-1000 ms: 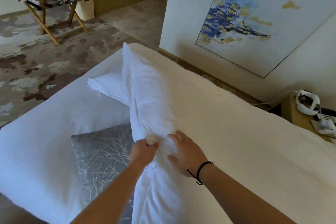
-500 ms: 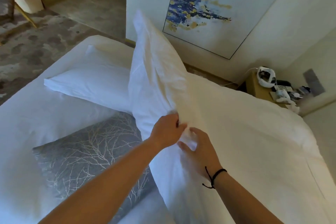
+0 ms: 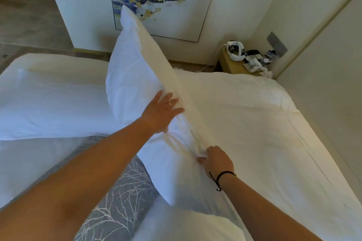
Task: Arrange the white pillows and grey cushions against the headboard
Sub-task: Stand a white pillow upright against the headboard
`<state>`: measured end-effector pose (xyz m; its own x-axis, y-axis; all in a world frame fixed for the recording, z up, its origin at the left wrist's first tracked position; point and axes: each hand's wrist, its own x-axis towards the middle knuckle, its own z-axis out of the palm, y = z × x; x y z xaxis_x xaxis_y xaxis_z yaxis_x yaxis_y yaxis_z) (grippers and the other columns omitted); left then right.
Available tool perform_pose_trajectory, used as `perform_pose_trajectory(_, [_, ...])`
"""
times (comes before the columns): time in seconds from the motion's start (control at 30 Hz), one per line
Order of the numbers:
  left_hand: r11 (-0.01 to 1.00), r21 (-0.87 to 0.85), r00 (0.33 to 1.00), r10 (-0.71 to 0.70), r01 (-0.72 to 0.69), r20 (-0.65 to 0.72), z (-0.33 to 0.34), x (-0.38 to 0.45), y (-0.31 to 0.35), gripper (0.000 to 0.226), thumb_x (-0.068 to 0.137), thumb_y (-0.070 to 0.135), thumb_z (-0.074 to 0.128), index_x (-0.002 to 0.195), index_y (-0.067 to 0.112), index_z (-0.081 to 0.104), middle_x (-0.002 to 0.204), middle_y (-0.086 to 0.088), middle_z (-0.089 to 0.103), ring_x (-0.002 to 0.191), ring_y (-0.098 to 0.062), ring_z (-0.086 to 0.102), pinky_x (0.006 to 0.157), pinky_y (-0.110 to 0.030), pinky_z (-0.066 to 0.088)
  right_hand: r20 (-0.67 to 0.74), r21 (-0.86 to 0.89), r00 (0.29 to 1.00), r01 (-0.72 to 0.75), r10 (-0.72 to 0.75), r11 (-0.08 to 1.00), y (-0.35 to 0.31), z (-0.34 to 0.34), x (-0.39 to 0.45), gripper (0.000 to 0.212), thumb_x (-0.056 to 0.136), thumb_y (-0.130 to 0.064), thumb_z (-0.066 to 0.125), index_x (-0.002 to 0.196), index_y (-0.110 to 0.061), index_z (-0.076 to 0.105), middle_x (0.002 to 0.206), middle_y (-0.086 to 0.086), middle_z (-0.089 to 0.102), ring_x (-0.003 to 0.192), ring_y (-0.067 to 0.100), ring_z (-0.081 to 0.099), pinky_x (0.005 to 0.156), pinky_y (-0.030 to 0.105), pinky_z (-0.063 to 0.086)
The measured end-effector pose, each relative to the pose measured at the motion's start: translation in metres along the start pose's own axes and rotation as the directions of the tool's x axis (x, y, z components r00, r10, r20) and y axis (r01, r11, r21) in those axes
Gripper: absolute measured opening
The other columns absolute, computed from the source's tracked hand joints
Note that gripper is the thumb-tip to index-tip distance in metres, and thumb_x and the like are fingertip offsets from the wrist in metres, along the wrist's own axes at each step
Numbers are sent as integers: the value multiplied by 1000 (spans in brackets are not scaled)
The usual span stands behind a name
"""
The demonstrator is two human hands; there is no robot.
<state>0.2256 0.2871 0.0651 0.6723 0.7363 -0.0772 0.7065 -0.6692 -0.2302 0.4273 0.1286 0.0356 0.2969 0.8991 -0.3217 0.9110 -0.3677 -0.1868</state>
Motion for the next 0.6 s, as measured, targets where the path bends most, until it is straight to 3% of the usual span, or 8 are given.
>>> perform_pose_trajectory(0.1, [999, 38, 999, 30, -30, -18, 4, 9, 8, 51, 97, 32, 49, 146, 31, 35, 157, -3, 30, 149, -30, 10, 118, -57, -2, -29, -2, 999, -18, 18, 1000, 6, 6, 3, 18, 94, -31, 48, 93, -18, 60, 98, 1, 60, 91, 21, 59, 74, 30, 48])
perform_pose_trajectory(0.2, [998, 46, 999, 34, -32, -43, 3, 14, 17, 33, 99, 20, 41, 130, 23, 52, 141, -5, 49, 137, -31, 32, 118, -55, 9, -21, -7, 1000, -4, 4, 1000, 11, 9, 5, 15, 94, -27, 44, 85, -21, 55, 96, -1, 62, 91, 20, 60, 68, 28, 43])
perform_pose_trajectory(0.3, [998, 53, 996, 40, -35, -79, -1, 17, 21, 28, 96, 12, 43, 118, 17, 59, 125, -5, 59, 122, -30, 46, 116, -49, 18, -70, 26, 997, 25, -23, 999, 15, 3, 5, 16, 96, -26, 42, 81, -22, 46, 88, -3, 54, 83, 19, 55, 68, 29, 42])
perform_pose_trajectory(0.5, [997, 51, 991, 59, -53, -123, -37, 27, 37, 30, 91, 8, 44, 118, 16, 52, 102, -4, 65, 101, -27, 60, 105, -40, 33, -150, 157, 987, -33, 57, 987, 47, -14, 6, 19, 95, -17, 38, 76, -18, 37, 73, 0, 54, 64, 20, 51, 55, 32, 38])
perform_pose_trajectory(0.6, [999, 22, 990, 41, -38, -132, -61, 32, 55, 31, 90, 7, 45, 119, 15, 51, 97, -6, 66, 94, -27, 62, 90, -35, 41, -161, 208, 985, -29, 63, 978, 66, -22, 7, 22, 97, -19, 38, 75, -19, 36, 70, 0, 54, 61, 17, 50, 51, 30, 36])
